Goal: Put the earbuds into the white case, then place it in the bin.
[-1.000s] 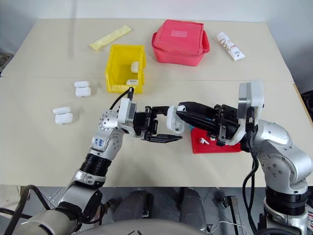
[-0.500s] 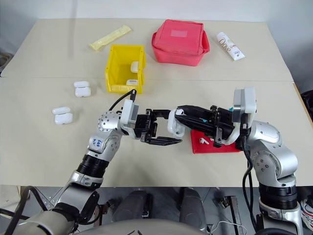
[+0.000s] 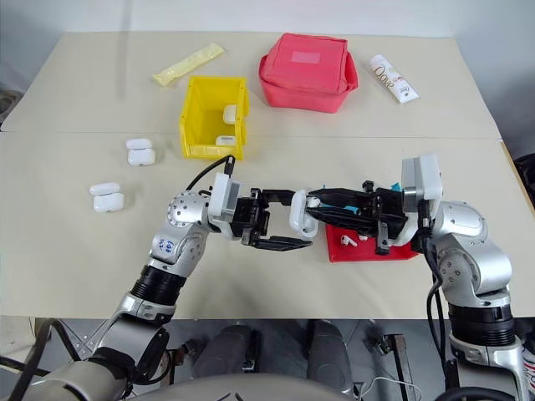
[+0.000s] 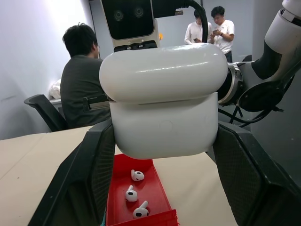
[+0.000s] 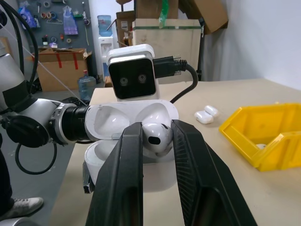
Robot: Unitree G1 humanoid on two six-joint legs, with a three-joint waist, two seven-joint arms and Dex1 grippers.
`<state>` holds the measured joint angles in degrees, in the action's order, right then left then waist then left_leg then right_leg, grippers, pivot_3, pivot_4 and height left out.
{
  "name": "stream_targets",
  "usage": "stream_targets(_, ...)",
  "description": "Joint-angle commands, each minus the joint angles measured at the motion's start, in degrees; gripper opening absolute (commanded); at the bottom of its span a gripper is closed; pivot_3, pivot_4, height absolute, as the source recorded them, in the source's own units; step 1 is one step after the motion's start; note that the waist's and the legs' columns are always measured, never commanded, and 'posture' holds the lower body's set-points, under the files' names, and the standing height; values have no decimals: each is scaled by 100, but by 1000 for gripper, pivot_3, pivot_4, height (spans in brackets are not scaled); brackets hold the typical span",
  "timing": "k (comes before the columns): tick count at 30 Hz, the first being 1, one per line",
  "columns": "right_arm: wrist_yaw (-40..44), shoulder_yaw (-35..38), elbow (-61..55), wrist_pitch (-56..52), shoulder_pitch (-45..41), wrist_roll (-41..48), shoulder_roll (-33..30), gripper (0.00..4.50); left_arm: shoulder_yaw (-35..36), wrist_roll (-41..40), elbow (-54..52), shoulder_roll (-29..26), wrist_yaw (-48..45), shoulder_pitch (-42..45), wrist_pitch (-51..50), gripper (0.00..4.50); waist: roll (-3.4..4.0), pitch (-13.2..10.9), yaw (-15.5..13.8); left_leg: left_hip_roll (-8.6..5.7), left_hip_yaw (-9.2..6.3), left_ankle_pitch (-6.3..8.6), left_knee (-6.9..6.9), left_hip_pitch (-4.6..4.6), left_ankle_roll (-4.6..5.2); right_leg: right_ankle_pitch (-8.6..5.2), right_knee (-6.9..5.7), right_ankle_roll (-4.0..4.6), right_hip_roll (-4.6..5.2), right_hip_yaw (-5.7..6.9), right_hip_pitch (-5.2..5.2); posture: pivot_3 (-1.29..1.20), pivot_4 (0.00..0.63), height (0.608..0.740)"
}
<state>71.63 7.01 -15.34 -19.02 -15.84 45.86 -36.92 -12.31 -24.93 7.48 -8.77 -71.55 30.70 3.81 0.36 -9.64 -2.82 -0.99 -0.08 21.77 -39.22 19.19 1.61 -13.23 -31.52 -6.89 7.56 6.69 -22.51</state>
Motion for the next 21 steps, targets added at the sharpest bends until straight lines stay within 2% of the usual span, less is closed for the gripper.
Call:
stream_targets(1,76,-198,67,-307,98,-138,-207,530,301,-257,-359,105,118,46,308,2762,0,0,1,0,0,0,0,0,0,0,0,0,0,0,0,0,150,740)
stream_targets(8,10,-293,13,-389,-100,-233,-280,530,264,-205,-291,142,102,39,411,2762,0,0,-4,0,-1,0,0,0,-1,0,1,0,2,1,0,0,150,740)
stream_targets(13,-87,-229,-56,-383,-236,-229,-275,2184,264,-150,-177,166,81,57,474,2762,0,0,-3,0,-1,0,0,0,-2,0,1,0,2,1,0,0,150,740)
stream_targets(21,-247,-48,-116,-534,-400,-212,-406,2184,297,-87,121,169,-11,82,614,2762,0,0,-5,-1,-1,0,0,1,-2,0,1,0,3,2,0,0,150,740)
